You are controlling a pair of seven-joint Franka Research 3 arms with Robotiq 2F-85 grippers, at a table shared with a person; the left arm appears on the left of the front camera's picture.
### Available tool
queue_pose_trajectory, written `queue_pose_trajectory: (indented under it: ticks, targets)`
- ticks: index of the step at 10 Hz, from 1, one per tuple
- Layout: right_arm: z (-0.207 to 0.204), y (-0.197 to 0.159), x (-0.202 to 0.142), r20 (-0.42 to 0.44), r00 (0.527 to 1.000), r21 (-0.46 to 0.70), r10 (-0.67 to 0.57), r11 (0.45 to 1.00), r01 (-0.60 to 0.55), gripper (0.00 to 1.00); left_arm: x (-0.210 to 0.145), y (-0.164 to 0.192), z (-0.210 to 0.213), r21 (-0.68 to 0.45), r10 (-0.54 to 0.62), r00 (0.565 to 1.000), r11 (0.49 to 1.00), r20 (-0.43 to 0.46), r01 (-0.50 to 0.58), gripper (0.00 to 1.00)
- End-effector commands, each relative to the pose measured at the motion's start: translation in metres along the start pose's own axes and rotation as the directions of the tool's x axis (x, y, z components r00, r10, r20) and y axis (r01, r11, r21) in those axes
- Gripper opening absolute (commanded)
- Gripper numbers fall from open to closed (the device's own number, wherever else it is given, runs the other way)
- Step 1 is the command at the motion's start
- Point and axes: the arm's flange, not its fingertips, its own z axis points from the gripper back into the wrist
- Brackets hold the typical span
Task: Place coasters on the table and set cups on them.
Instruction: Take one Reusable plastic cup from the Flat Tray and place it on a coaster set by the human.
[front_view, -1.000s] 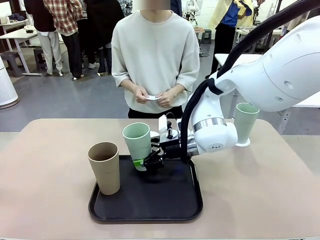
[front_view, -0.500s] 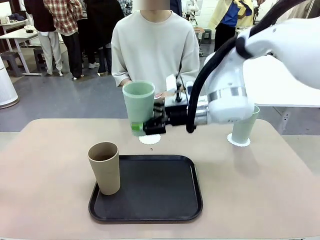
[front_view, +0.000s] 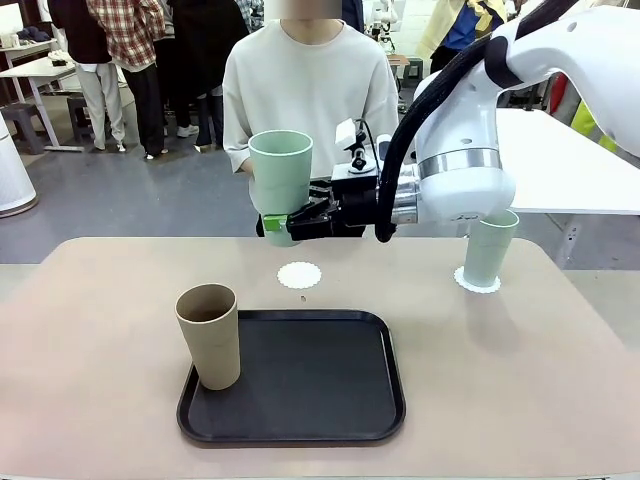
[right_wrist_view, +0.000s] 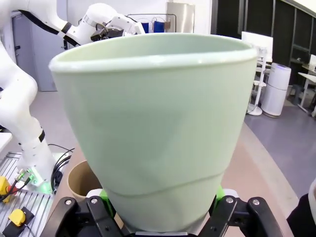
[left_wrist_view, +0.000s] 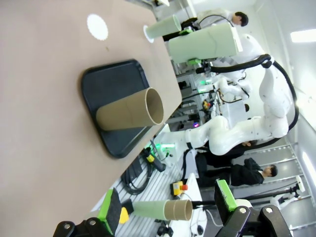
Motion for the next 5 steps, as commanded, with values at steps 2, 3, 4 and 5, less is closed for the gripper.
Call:
queue_pose_trajectory:
  ticks: [2,3,4,5]
  targets:
    - [0.0,0.0,0.0,0.0,1.0,0.0,0.0,1.0,0.0,0.8,-0.001,-0.001,0.002,-0.011,-0.007,1.0,1.0,0.005,0.007,1.0]
    - [-0.002,-0.026,-0.005,0.017,0.997,0.138,-0.075,0.988,0.072,0.8,-0.001,-0.001,0.002,-0.011,-0.007,1.0,1.0,0.005,0.007,1.0]
    - [-0.001,-0.061,-0.011,0.064,0.99,0.186,-0.123,0.977,0.109,0.8,-0.001,-0.001,0.002,-0.011,-0.007,1.0,1.0,0.005,0.007,1.0]
    - [0.002,-0.13,-0.021,0.069,0.995,0.29,-0.076,0.955,0.053,0.8,-0.001,-0.001,0.002,-0.011,-0.007,1.0,1.0,0.005,0.007,1.0]
